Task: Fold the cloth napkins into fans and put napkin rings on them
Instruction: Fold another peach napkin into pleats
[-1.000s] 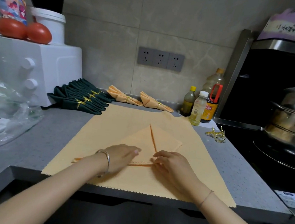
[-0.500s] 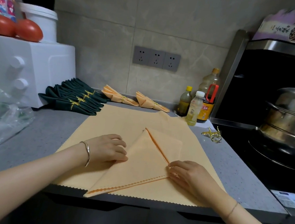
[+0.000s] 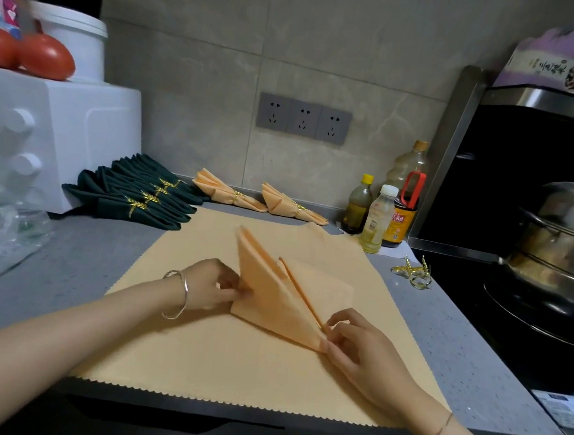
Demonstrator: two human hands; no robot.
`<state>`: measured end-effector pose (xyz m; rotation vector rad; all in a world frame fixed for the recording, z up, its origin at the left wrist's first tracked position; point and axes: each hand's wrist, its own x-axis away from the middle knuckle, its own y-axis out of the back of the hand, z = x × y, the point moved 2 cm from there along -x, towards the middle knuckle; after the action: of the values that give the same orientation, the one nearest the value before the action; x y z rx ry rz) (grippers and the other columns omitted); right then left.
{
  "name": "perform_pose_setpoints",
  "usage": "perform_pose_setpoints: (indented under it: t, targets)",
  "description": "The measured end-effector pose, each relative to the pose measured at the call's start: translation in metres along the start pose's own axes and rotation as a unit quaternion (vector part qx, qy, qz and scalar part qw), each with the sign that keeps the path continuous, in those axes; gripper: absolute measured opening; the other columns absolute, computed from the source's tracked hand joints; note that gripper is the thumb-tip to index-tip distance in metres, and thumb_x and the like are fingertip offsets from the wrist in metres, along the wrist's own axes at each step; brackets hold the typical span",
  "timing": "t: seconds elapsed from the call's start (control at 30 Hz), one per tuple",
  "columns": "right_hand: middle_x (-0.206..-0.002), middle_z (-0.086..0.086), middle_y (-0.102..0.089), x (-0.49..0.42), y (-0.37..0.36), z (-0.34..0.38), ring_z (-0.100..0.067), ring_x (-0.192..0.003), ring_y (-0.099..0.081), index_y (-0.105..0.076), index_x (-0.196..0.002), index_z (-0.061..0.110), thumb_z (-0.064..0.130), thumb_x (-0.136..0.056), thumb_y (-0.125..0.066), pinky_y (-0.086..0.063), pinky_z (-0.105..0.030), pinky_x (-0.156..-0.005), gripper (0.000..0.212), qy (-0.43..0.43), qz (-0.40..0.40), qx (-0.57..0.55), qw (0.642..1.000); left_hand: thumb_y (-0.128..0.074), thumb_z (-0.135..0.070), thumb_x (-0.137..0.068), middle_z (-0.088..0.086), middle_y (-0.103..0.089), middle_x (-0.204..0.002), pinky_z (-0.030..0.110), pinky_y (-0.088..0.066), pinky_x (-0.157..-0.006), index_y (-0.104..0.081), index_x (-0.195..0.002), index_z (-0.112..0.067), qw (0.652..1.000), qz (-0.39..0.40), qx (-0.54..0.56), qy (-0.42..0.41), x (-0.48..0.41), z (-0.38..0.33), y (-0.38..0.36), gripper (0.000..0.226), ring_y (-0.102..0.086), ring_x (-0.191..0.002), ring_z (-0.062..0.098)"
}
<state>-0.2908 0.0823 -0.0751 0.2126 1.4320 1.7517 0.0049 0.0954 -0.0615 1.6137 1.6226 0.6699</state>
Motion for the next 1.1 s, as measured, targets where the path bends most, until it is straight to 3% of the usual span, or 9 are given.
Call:
perform_pose_setpoints:
  t: [0.07,0.17,0.3,0.53,0.63,0.7,0.83,1.0,1.1]
  targets:
    - [-0.101,0.017,-0.056,-0.001,-0.001,0.000,-0.006,-0.083,-0.058,-0.052,-0.086,0.031,0.036,-0.088,-0.061,-0.048,-0.023,-0.072,0.010,-0.026,-0.006,-0.040,0.999,-0.066,-0.039,-0.086,-0.011,-0.039,-0.046,0.022,-0.029,-0.056,-0.052,-0.053,-0.020,0.998,0.001,0.022,0.051,-0.009,-0.001,-0.007,0.041,-0.035,-0.051,0.006]
    - [-0.090,0.006,-0.062,-0.006,0.000,-0.004,-0.004,-0.087,-0.059,-0.042,-0.105,0.038,0.033,-0.084,-0.067,-0.048,-0.022,-0.078,0.032,-0.093,0.006,-0.105,0.990,-0.066,-0.037,-0.087,-0.008,-0.033,-0.049,0.023,-0.027,-0.056,-0.048,-0.055,-0.020,0.995,0.008,-0.010,0.099,-0.022,-0.006,-0.014,0.040,-0.032,-0.053,0.010]
    - [-0.114,0.017,-0.053,-0.037,0.002,-0.025,0.002,-0.099,-0.052,-0.046,-0.113,0.033,0.029,-0.088,-0.063,-0.045,-0.023,-0.085,0.031,-0.111,-0.051,-0.165,0.979,-0.065,-0.036,-0.087,-0.005,-0.032,-0.054,0.025,-0.025,-0.056,-0.043,-0.054,-0.020,0.990,0.008,-0.039,0.132,-0.035,-0.013,-0.019,0.043,-0.031,-0.054,0.013]
    - [-0.128,-0.001,-0.055,-0.089,-0.008,-0.076,-0.018,-0.117,-0.051,-0.047,-0.129,0.021,0.034,-0.094,-0.054,-0.038,-0.036,-0.104,0.038,-0.209,-0.012,-0.104,0.972,-0.064,-0.031,-0.088,-0.008,-0.038,-0.057,0.021,-0.028,-0.054,-0.044,-0.055,-0.023,0.989,-0.024,-0.033,0.145,-0.049,-0.017,-0.030,0.040,-0.036,-0.054,0.009]
    - [-0.107,0.001,-0.060,-0.088,-0.005,-0.077,-0.019,-0.104,-0.056,-0.050,-0.121,0.025,0.039,-0.093,-0.054,-0.041,-0.037,-0.096,0.032,-0.217,-0.029,-0.091,0.972,-0.064,-0.033,-0.088,-0.009,-0.045,-0.065,0.023,-0.034,-0.064,-0.051,-0.063,-0.024,0.988,-0.041,-0.024,0.150,-0.056,-0.015,-0.034,0.030,-0.045,-0.067,0.013]
    - [-0.089,0.005,-0.060,-0.081,0.001,-0.072,-0.013,-0.086,-0.056,-0.051,-0.114,0.028,0.042,-0.091,-0.055,-0.044,-0.028,-0.077,0.027,-0.209,-0.046,-0.106,0.971,-0.063,-0.034,-0.088,-0.008,-0.050,-0.072,0.022,-0.035,-0.069,-0.056,-0.069,-0.023,0.988,-0.056,-0.020,0.140,-0.061,-0.015,-0.034,0.024,-0.049,-0.076,0.015]
    - [-0.052,0.007,-0.045,-0.057,0.004,-0.058,-0.006,-0.048,-0.039,-0.054,-0.102,0.028,0.036,-0.090,-0.060,-0.029,-0.019,-0.048,0.015,-0.189,-0.023,-0.187,0.964,-0.062,-0.036,-0.089,-0.003,-0.061,-0.083,0.024,-0.039,-0.072,-0.059,-0.067,-0.024,0.992,-0.067,0.008,0.111,-0.071,-0.018,-0.038,0.025,-0.056,-0.084,0.018]
    - [-0.047,0.009,-0.044,-0.049,0.000,-0.051,-0.005,-0.046,-0.038,-0.051,-0.102,0.027,0.034,-0.089,-0.062,-0.027,-0.018,-0.046,0.018,-0.185,-0.029,-0.196,0.963,-0.058,-0.038,-0.091,-0.009,-0.063,-0.096,0.028,-0.039,-0.089,-0.064,-0.087,-0.023,0.992,-0.075,-0.018,0.104,-0.071,-0.032,-0.047,0.016,-0.058,-0.100,0.016]
    - [-0.063,0.007,-0.053,-0.057,-0.003,-0.051,-0.005,-0.055,-0.046,-0.048,-0.106,0.026,0.036,-0.089,-0.062,-0.031,-0.018,-0.051,0.024,-0.205,-0.060,-0.173,0.961,-0.049,-0.042,-0.095,-0.003,-0.050,-0.134,0.031,-0.030,-0.106,-0.050,-0.130,-0.027,0.986,-0.080,-0.100,0.104,-0.055,-0.043,-0.048,0.038,-0.041,-0.128,0.018]
